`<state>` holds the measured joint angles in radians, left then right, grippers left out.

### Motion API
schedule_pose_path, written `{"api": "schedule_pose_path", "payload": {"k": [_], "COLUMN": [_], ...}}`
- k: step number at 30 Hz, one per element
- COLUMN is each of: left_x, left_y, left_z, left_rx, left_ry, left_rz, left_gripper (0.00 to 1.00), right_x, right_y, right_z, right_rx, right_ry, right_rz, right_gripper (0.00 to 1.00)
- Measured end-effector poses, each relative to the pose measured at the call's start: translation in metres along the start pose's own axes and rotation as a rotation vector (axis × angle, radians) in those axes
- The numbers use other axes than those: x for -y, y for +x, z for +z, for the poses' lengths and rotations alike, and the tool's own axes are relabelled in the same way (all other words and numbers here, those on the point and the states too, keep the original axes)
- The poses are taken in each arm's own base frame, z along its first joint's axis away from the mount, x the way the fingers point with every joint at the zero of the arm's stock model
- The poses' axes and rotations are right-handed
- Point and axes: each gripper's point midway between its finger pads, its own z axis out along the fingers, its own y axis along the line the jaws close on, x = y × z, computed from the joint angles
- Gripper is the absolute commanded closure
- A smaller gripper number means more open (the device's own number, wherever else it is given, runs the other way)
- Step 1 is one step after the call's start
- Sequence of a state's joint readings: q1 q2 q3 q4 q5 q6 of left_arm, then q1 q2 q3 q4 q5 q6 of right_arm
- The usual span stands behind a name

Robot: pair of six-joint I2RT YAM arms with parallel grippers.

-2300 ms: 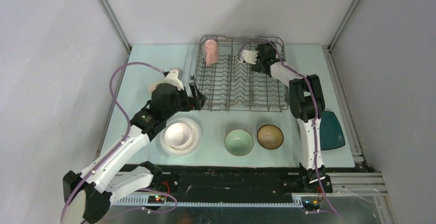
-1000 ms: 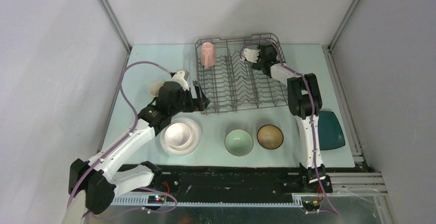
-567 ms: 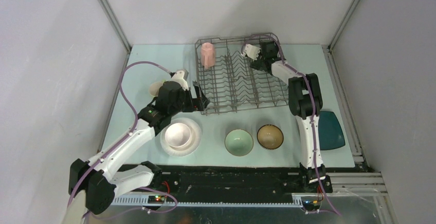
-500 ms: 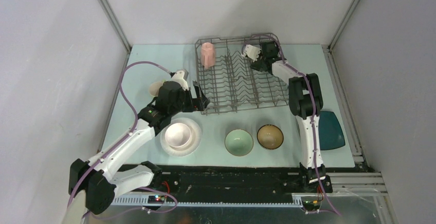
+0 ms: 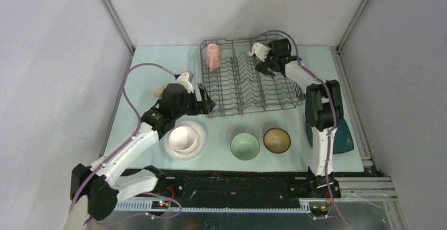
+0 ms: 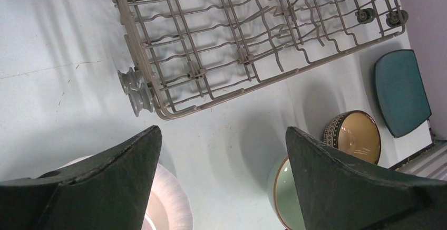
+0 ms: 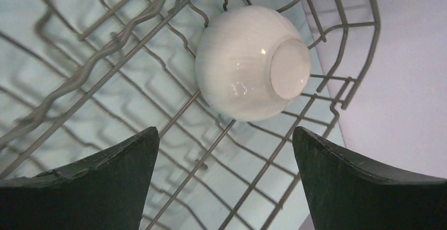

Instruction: Load the mixed dishes into the dish rack

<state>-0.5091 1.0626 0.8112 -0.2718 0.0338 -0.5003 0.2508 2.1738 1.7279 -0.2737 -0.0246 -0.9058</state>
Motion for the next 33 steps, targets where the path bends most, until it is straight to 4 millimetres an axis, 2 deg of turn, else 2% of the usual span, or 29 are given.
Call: {"api": "schedule_pose_path", "payload": {"k": [3,6,8,10,15,18,21,23,25,29,31,33], "left_x": [0.001,0.003,0.006,0.009,0.013,0.013,0.013,0.013,0.014,0.015,0.016,0.016], "left_y": [-0.001,-0.004,-0.009,-0.013,-0.018,-0.014,-0.007,-0.001,0.005,0.016,0.017,0.017], "left_z": [-0.001,-0.005,-0.011,-0.016,-0.025,-0.026,-0.026,-0.025,-0.025,-0.026,-0.026,-0.027], "left_rx": [0.004,0.016,0.038,0.056,0.083,0.074,0.054,0.039,0.024,0.003,-0.001,-0.002], "left_ry": [0.004,0.011,0.023,0.034,0.054,0.061,0.065,0.064,0.068,0.075,0.075,0.075], "left_rz": [-0.001,-0.006,-0.008,-0.014,-0.019,-0.020,-0.021,-0.022,-0.019,-0.009,-0.007,-0.005], "left_gripper": [0.06,0.06,0.06,0.06,0.06,0.06,0.06,0.06,0.06,0.06,0.06,0.06], "right_x": [0.001,0.014,0.022,0.020,-0.006,-0.020,-0.044,-0.061,-0.077,-0.114,-0.134,-0.147], "right_y": [-0.011,-0.025,-0.038,-0.052,-0.088,-0.110,-0.122,-0.119,-0.106,-0.063,-0.037,-0.027], "right_z": [-0.027,-0.056,-0.076,-0.093,-0.138,-0.155,-0.169,-0.176,-0.183,-0.206,-0.224,-0.244], "right_rx": [0.035,0.065,0.095,0.141,0.264,0.311,0.306,0.268,0.226,0.159,0.123,0.138], "right_ry": [0.021,0.104,0.160,0.181,0.161,0.137,0.066,0.009,-0.048,-0.155,-0.178,-0.191], "right_rz": [0.054,0.113,0.168,0.230,0.461,0.622,0.760,0.832,0.899,1.023,1.076,1.103], "right_gripper": [0.00,0.00,0.00,0.01,0.00,0.01,0.02,0.07,0.07,0.06,0.01,0.01]}}
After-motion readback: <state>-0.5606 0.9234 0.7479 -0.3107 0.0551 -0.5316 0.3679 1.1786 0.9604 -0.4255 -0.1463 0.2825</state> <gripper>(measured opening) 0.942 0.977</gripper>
